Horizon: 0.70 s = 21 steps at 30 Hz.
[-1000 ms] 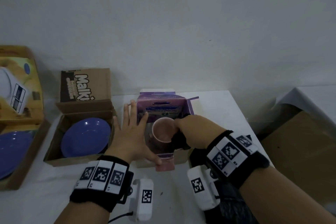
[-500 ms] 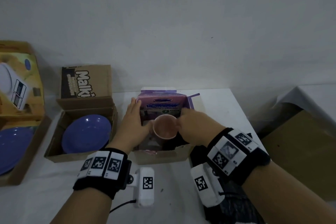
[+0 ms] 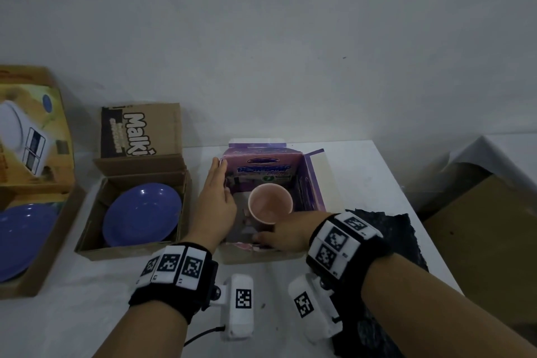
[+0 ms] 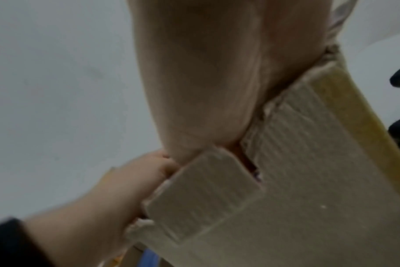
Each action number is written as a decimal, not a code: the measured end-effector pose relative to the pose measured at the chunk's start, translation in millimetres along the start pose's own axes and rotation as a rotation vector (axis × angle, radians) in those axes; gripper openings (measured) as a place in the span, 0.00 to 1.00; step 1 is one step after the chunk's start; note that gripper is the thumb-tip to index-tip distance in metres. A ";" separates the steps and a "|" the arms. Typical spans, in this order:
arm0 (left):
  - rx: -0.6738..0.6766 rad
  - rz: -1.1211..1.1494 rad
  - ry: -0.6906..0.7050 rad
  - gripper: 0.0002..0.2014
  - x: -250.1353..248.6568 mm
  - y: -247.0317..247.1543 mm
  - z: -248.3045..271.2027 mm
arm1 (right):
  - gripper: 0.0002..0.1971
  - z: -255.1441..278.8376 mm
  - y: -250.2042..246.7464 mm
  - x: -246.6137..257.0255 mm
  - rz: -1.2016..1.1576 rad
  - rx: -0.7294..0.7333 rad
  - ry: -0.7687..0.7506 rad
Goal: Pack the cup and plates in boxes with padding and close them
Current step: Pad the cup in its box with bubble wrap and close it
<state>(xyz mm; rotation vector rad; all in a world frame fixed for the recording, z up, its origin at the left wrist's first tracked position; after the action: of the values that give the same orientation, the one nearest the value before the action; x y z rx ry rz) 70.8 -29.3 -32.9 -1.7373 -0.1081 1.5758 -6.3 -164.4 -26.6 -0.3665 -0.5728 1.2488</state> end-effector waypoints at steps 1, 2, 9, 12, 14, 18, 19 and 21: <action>-0.001 0.002 0.000 0.30 0.9 0.3 -0.3 | 0.32 8.1 -2.4 -0.3 0.014 -0.025 -0.046; -0.001 0.005 0.000 0.30 1.6 0.8 -1.0 | 0.31 15.1 -3.6 -0.6 0.033 -0.049 -0.099; -0.004 -0.033 0.017 0.31 4.2 2.0 -1.2 | 0.24 32.3 14.1 -2.8 0.523 -0.314 -0.127; 0.003 -0.069 0.018 0.32 3.4 1.2 -0.1 | 0.17 24.0 14.5 -5.0 0.578 -0.474 -0.152; 0.000 -0.069 0.025 0.32 2.7 1.2 0.2 | 0.11 16.7 18.2 -9.5 0.622 -0.507 -0.158; -0.010 -0.083 0.033 0.32 2.5 2.4 1.7 | 0.13 9.9 28.2 -16.6 0.638 -0.566 -0.195; -0.015 -0.109 0.030 0.31 2.3 2.3 2.9 | 0.13 10.7 28.6 -16.8 0.632 -0.583 -0.239; -0.045 -0.193 0.022 0.29 0.2 -0.2 4.4 | 0.09 20.8 25.2 -16.3 0.582 -0.603 -0.341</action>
<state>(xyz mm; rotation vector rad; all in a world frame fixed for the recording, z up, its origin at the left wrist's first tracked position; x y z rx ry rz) 67.1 -26.9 -32.7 -1.7227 -0.2937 1.4228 -41.6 -173.7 -27.3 -0.8770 -1.2012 1.6973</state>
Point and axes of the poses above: each hand's wrist, its own z-axis away from the middle knuckle, its own y-axis out of the palm, x = y × z, the point moved 3 cm from there along -z, towards the middle knuckle, and after that the axes turned 9 degrees about x, right-handed, at the moved point
